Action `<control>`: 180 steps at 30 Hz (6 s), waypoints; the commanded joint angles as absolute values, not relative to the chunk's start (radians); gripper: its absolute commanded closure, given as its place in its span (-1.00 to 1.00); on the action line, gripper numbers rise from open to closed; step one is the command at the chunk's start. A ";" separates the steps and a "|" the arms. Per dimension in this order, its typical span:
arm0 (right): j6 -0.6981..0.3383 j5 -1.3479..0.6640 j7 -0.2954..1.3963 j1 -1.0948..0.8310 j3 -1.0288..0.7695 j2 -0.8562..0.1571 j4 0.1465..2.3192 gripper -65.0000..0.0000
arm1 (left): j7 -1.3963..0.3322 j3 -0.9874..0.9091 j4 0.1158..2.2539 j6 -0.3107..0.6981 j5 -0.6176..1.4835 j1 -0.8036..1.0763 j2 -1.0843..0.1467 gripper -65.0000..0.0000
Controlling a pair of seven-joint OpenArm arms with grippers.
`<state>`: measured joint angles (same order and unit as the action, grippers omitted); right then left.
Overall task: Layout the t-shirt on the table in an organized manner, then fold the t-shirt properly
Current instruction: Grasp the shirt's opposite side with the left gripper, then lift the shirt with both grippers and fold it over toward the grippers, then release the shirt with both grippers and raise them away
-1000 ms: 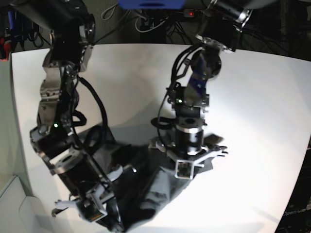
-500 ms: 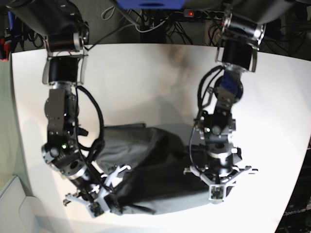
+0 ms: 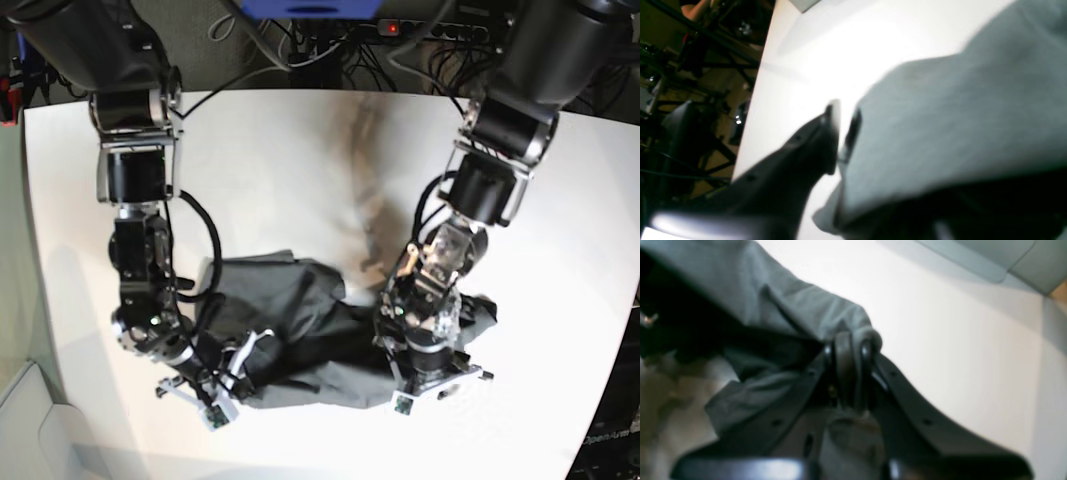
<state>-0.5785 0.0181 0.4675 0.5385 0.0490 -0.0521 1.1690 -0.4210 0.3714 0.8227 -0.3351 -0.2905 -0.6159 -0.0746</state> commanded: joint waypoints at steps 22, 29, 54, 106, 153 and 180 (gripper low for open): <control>-0.575 -0.001 0.384 0.552 0.042 -0.093 1.138 -0.03 | -0.512 0.334 1.132 -0.131 -0.305 -0.562 -0.142 -0.04; -0.575 -0.001 0.392 0.460 0.042 -0.081 1.267 -0.03 | -0.564 0.289 1.446 -0.131 -0.314 -0.400 -0.139 -0.04; -0.575 -0.001 0.384 0.277 0.044 -0.084 1.340 -0.03 | -0.440 0.275 1.095 -0.140 -0.314 -0.358 -0.081 -0.04; -0.575 -0.002 0.383 0.202 0.044 -0.067 1.391 -0.04 | -0.743 0.275 1.989 -0.131 -0.314 -0.025 -0.231 0.99; -0.575 -0.001 0.202 0.450 0.104 -0.090 0.914 -0.25 | -0.768 0.275 2.018 -0.131 -0.400 0.217 -0.349 0.99; -0.581 -0.004 0.133 0.521 0.104 -0.056 0.791 0.60 | -0.768 0.274 2.017 -0.131 -0.400 0.217 -0.352 0.99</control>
